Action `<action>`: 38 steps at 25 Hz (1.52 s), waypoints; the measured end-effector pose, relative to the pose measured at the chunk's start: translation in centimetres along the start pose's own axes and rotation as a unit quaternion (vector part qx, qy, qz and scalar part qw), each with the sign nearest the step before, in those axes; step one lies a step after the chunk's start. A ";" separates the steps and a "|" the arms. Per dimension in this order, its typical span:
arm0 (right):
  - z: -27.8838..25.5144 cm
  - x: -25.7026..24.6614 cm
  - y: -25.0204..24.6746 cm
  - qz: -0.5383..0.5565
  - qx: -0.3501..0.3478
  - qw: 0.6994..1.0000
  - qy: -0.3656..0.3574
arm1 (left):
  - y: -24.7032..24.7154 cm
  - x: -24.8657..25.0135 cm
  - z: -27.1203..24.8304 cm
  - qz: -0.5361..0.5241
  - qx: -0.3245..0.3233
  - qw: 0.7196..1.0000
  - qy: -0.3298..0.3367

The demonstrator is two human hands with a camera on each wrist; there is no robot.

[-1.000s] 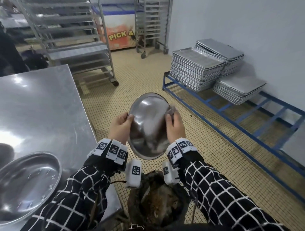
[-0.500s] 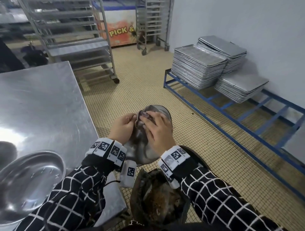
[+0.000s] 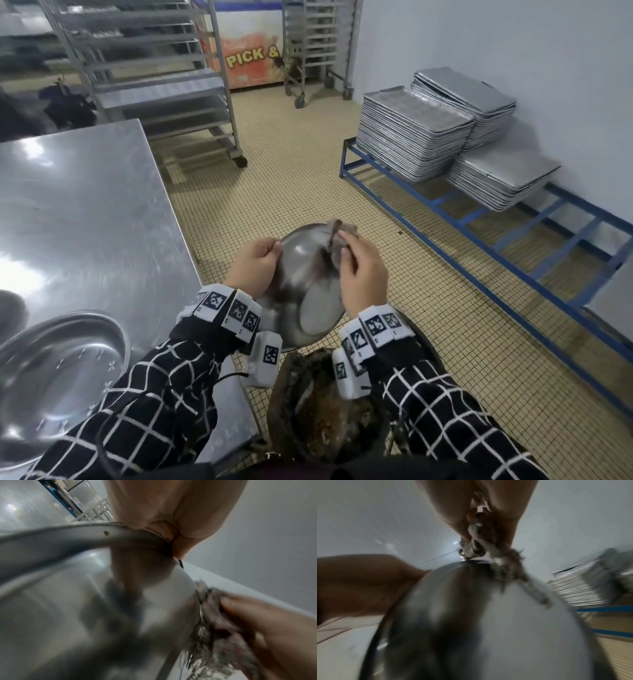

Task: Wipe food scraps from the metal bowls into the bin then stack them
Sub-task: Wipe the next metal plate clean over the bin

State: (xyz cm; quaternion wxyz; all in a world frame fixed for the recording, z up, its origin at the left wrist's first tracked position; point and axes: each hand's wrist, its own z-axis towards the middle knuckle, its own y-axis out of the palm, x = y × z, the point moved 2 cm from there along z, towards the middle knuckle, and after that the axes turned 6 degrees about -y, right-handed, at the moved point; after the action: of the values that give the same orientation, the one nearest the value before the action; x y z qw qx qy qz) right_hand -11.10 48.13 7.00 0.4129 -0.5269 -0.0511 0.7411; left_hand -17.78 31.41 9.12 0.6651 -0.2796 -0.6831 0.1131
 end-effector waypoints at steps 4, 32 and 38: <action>-1.0 -2.9 2.9 -0.146 -0.028 0.983 -0.106 | 0.9 1.4 0.1 -0.040 0.002 0.999 0.018; 3.1 3.5 -1.8 -0.055 -0.071 0.994 -0.056 | 3.2 -0.6 0.2 0.064 -0.038 0.997 0.032; -2.0 0.5 1.3 -0.129 -0.058 0.983 -0.119 | 3.2 -0.1 0.3 0.037 0.032 0.999 0.005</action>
State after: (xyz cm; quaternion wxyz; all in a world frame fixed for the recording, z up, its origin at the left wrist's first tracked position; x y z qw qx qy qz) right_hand -10.24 46.95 5.10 0.4648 -0.4468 -0.2108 0.7348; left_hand -17.33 34.04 7.33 0.6726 -0.2835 -0.6650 0.1579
